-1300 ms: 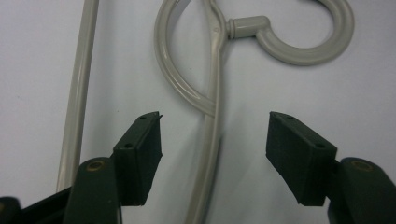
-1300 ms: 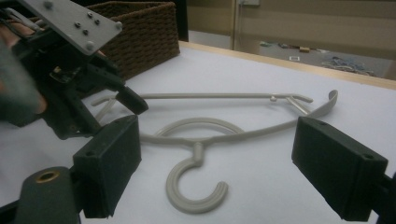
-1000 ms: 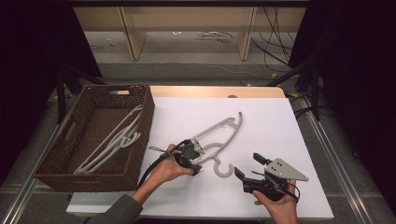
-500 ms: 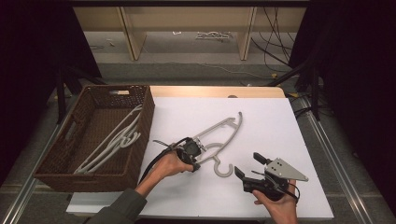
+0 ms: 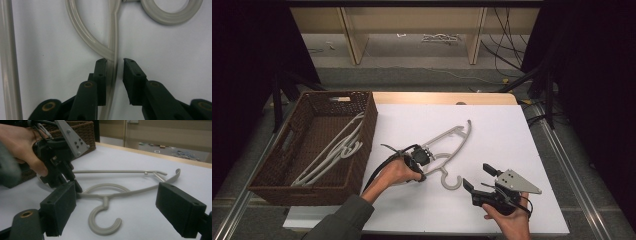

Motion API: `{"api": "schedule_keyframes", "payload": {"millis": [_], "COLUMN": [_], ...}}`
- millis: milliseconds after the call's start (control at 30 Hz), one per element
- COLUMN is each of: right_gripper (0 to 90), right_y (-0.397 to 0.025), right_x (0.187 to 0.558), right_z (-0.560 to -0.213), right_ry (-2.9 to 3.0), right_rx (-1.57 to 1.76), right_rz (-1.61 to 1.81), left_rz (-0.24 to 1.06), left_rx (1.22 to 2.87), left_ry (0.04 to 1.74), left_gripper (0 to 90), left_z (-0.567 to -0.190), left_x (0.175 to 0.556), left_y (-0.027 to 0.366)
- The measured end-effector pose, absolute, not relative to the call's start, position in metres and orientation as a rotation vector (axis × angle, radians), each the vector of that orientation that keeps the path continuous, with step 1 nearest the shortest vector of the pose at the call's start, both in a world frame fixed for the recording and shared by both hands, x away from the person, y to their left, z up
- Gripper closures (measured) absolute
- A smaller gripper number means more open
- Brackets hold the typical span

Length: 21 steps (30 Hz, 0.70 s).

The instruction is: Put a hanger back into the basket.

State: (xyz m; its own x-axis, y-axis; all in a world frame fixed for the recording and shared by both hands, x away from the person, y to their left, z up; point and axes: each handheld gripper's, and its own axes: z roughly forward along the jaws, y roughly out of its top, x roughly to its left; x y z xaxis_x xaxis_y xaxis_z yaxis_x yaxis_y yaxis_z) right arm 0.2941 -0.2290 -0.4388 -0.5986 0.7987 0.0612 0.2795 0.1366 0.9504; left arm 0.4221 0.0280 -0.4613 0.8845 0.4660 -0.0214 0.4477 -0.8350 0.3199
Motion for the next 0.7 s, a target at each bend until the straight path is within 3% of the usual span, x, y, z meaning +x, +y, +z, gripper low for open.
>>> {"api": "schedule_keyframes", "payload": {"millis": [133, 467, 700], "right_gripper": [17.4, 17.4, 17.5], "right_y": [-0.2292, -0.2293, -0.2292], "right_x": [0.2941, 0.2931, 0.2950], "right_z": [-0.4389, -0.4379, -0.4387], "right_ry": [1.958, 1.972, 1.953], "right_rx": [1.039, 1.034, 1.042], "right_rz": [1.445, 1.444, 1.455], "left_rz": [0.060, 0.126, 0.076], "left_rx": [2.737, 2.811, 2.762], "left_ry": [0.691, 0.617, 0.577], "left_gripper": [78.6, 79.0, 81.2], "left_z": [-0.4613, -0.4597, -0.4612], "left_x": [0.4265, 0.4227, 0.4263], "left_y": [0.0282, 0.0199, 0.0285]}}
